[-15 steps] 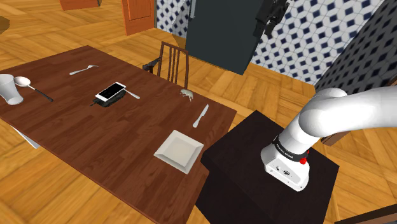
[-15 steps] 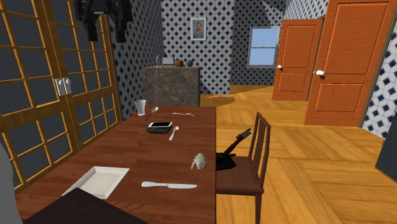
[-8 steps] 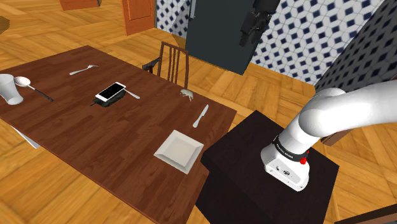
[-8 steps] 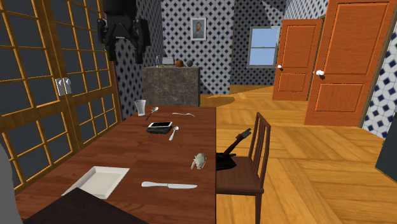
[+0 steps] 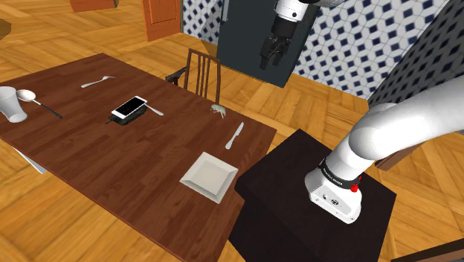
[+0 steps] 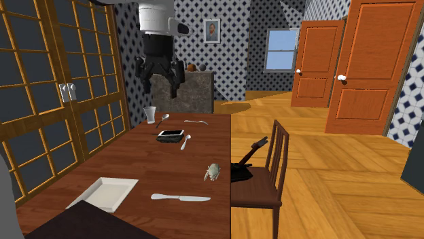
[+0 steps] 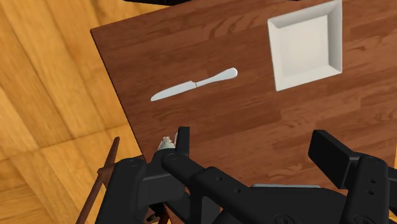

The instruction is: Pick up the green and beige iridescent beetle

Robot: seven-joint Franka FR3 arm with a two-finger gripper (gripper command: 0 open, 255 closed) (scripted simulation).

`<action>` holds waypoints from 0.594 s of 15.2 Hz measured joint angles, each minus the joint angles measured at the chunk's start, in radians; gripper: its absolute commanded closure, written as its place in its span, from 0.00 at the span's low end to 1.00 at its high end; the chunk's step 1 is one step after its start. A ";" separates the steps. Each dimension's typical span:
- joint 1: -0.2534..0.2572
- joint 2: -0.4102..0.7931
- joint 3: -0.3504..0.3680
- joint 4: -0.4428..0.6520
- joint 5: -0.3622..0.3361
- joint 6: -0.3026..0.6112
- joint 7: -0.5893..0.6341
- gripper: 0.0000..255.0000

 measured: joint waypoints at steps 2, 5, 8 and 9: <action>-0.001 0.066 -0.006 0.015 0.000 0.046 -0.016 0.00; -0.004 0.176 -0.015 0.039 0.003 0.124 -0.042 0.00; -0.006 0.283 -0.024 0.059 0.009 0.202 -0.070 0.00; -0.004 0.314 -0.022 0.061 0.013 0.229 -0.073 0.00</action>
